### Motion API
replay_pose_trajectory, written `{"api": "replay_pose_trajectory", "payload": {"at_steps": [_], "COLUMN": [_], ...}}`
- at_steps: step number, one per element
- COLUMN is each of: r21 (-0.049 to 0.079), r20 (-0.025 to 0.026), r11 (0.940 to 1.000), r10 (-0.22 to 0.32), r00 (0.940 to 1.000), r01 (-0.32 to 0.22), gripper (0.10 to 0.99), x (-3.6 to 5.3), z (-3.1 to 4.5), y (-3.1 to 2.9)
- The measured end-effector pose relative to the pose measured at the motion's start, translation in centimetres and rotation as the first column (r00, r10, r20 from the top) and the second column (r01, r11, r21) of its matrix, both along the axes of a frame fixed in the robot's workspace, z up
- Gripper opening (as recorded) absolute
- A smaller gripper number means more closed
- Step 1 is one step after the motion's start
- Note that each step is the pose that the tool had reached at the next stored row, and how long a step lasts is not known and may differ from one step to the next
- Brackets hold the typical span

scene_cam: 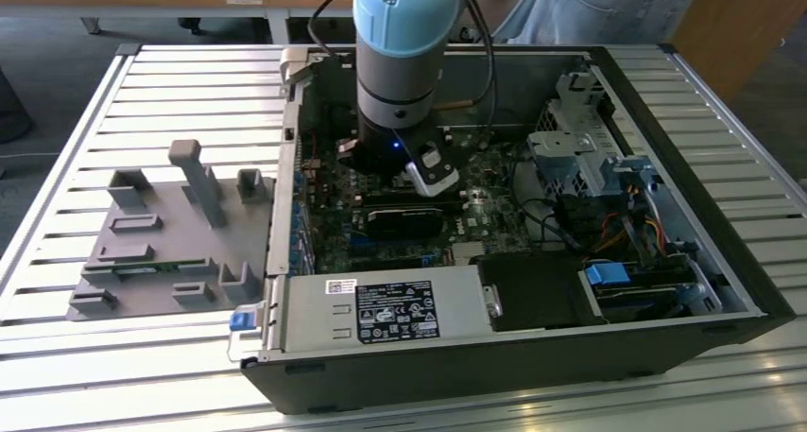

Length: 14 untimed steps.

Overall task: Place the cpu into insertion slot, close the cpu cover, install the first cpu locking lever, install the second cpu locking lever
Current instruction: 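Install the second cpu locking lever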

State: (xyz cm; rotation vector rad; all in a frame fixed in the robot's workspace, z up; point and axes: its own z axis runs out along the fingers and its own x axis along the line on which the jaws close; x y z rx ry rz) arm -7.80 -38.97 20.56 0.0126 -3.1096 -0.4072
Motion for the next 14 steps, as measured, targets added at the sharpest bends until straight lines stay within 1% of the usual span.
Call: {"api": "replay_pose_trajectory", "payload": {"at_steps": [8,11,14], "r21": [0.000,0.000,0.000], "r20": [0.0001,0.0000,0.0002], "r11": [1.0000,1.0000,1.0000], "r10": [0.000,0.000,0.000], "r00": [1.0000,1.0000,1.0000], "r01": [0.000,0.000,0.000], "gripper": [0.106,0.106,0.106], "x": [0.00,0.00,0.00], "z": [1.33,1.72,1.78], "y": [0.00,0.00,0.01]}}
